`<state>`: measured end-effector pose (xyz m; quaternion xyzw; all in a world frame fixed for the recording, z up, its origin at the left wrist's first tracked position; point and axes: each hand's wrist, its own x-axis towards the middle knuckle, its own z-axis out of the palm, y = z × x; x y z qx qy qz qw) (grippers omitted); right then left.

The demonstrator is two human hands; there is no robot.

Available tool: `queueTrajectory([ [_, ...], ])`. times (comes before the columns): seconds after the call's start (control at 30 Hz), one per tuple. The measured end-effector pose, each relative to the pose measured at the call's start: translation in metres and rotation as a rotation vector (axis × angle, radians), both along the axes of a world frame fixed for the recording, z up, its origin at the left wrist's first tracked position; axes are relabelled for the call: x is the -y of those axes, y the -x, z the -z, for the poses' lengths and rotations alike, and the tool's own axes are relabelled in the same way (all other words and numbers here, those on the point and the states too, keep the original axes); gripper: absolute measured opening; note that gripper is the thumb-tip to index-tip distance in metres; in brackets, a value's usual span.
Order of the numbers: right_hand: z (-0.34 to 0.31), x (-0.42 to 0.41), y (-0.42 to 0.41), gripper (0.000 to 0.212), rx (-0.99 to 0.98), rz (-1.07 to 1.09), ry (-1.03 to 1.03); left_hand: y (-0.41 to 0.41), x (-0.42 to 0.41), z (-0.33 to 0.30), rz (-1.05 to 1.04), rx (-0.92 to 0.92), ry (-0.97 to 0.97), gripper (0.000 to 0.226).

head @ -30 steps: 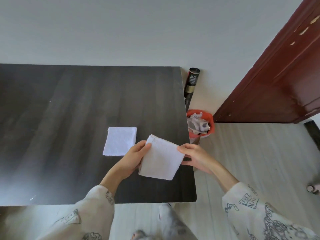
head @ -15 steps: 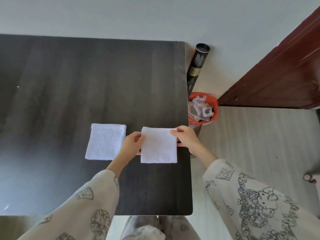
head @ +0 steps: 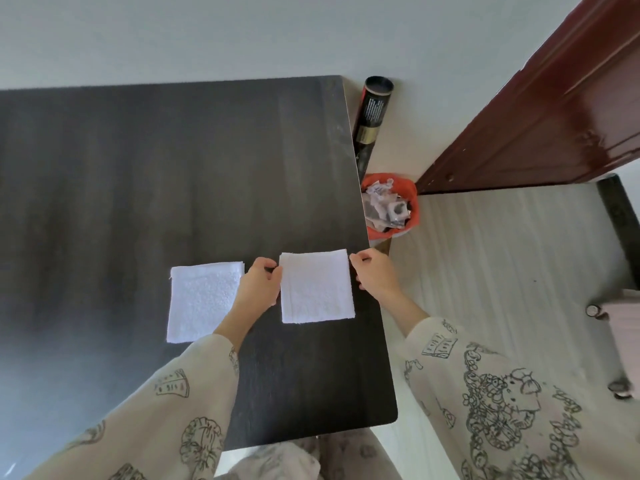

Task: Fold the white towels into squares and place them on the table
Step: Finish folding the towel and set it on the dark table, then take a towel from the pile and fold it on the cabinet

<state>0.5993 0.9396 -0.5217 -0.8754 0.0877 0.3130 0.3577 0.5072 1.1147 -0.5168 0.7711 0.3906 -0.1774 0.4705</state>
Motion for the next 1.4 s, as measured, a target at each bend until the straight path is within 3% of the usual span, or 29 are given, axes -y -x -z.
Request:
queueTrajectory([
  [0.1, -0.013, 0.019, 0.016, 0.028, -0.051, 0.076, -0.029, 0.009, 0.007, -0.016, 0.097, 0.046, -0.114, 0.032],
  [0.27, -0.042, 0.074, 0.055, 0.014, -0.145, 0.262, -0.221, 0.024, 0.048, -0.050, 0.195, 0.188, -0.103, 0.032],
  [0.43, -0.075, 0.163, 0.104, 0.013, -0.115, 0.480, -0.372, 0.029, 0.134, -0.070, 0.472, 0.243, -0.066, 0.028],
  [0.57, -0.091, 0.267, 0.157, 0.013, -0.041, 0.626, -0.431, 0.034, 0.239, -0.077, 0.745, 0.227, 0.005, 0.024],
  [0.67, -0.095, 0.357, 0.203, 0.012, 0.009, 0.759, -0.437, 0.047, 0.333, -0.075, 0.891, 0.256, 0.067, 0.008],
  [1.03, -0.136, 0.655, 0.378, 0.016, 0.227, 1.256, -0.347, 0.136, 0.690, -0.106, 1.456, 0.341, 0.243, 0.014],
  [1.4, -0.124, 0.870, 0.435, 0.019, 0.325, 1.586, -0.276, 0.142, 0.965, -0.094, 1.776, 0.305, 0.327, 0.014],
])
